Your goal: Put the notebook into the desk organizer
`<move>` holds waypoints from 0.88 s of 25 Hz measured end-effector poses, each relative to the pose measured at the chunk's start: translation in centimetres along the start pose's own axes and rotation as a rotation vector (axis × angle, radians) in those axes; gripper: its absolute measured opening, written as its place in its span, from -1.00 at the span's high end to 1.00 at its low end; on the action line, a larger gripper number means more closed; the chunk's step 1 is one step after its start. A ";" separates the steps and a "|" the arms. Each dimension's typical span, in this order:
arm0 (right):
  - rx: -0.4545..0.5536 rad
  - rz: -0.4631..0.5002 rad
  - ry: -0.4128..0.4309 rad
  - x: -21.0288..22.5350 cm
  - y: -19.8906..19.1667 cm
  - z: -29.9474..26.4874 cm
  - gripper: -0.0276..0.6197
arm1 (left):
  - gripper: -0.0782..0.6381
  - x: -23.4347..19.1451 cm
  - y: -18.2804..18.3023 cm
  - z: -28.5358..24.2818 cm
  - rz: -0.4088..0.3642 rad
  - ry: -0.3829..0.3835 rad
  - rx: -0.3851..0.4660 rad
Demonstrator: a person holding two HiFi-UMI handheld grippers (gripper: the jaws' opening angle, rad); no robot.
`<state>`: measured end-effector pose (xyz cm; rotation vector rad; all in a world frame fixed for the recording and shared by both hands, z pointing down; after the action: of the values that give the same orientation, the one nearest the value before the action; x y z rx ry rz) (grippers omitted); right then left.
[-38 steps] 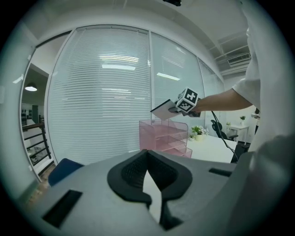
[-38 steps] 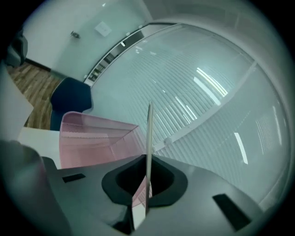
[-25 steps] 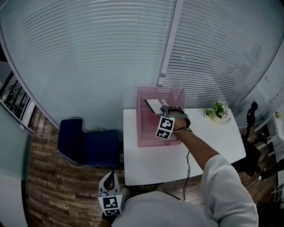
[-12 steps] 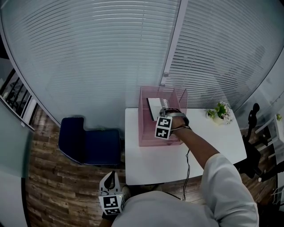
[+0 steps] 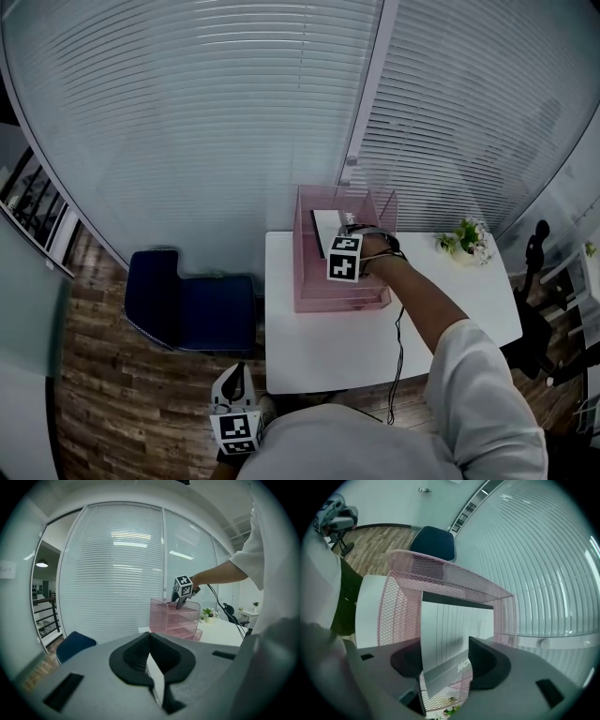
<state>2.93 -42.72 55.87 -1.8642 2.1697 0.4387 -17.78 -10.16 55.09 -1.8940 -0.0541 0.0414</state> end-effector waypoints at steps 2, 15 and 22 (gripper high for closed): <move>0.012 0.000 0.035 -0.1 0.0 0.2 0.04 | 0.76 0.0 0.0 -0.1 0.003 0.002 -0.002; 0.108 -0.061 0.142 -1.4 0.2 1.8 -0.08 | 0.76 0.6 0.3 -0.5 -0.012 -0.018 0.003; 0.269 -0.224 0.090 -1.4 -0.5 4.7 -0.04 | 0.76 1.7 1.0 -1.3 -0.033 -0.056 0.011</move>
<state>3.57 -39.73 52.05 -1.9728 1.9281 0.0171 -15.99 -11.58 54.54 -1.8801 -0.1229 0.0718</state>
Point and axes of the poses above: the fingertips, and each gripper's own axes: z backward along the fingers, x to its right, y out of its top, the point moved 4 cm from there along z, backward along the fingers, and after that the axes turned 4 degrees about y, right-handed, at the moved point
